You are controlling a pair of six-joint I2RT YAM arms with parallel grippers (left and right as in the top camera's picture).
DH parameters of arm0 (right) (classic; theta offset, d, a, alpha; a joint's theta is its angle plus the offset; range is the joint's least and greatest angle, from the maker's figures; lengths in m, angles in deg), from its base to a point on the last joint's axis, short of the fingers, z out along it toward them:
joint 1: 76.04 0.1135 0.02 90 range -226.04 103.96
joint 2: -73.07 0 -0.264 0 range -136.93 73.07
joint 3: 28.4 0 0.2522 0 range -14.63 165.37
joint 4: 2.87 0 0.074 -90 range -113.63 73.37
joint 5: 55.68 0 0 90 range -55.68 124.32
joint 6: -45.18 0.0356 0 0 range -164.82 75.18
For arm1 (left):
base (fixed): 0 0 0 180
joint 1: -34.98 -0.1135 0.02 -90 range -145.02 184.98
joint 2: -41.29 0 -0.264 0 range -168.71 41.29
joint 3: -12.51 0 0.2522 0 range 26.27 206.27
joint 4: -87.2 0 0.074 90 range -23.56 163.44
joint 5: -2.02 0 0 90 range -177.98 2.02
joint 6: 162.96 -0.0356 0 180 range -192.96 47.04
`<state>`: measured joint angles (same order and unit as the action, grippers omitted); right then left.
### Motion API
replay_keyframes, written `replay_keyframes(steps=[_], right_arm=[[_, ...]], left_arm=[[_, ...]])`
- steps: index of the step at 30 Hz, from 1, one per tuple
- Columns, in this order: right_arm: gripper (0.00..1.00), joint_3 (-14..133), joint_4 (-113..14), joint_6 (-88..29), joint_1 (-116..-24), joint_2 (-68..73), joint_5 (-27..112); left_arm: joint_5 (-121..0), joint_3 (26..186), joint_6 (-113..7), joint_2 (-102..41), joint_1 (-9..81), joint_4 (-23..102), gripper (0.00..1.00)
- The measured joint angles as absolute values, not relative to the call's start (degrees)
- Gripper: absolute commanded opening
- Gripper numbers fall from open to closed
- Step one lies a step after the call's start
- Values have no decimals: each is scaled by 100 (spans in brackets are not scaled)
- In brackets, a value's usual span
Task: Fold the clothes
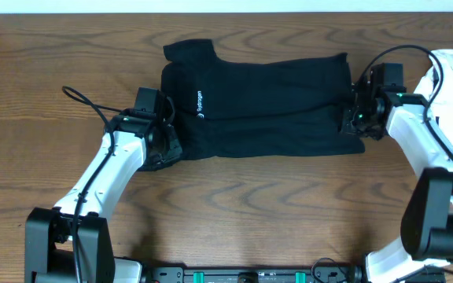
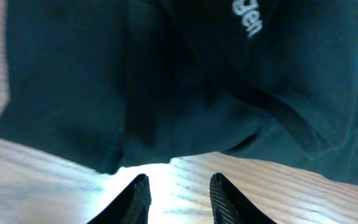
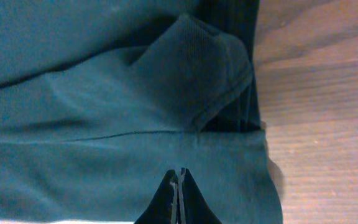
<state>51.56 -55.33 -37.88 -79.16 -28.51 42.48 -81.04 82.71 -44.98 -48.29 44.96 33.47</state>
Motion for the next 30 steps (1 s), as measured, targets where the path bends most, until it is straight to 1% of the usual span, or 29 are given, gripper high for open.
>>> replay_keyframes(steps=[4,8,11,21,25,30], right_arm=[[1,5152,-5387,-3847,-7912,-3106,4248],[1,5152,-5273,-3877,-7857,-3441,4246],[1,5154,-5262,-3901,-7785,-3651,4246],[1,5169,-5258,-3934,-7774,-3659,4250],[1,5169,-5262,-3943,-7774,-3659,4250],[1,5169,-5262,-3943,-7774,-3659,4250]], left_arm=[[-8019,8265,-4543,-4831,4496,3511,39],[-8074,8258,-4583,-4829,4496,3483,40],[-8299,8254,-4583,-4831,4496,3339,40],[-9156,8232,-4574,-4831,4483,2945,40],[-9291,8232,-4401,-4831,4325,2880,45],[-9355,8232,-4251,-4831,3945,2897,45]])
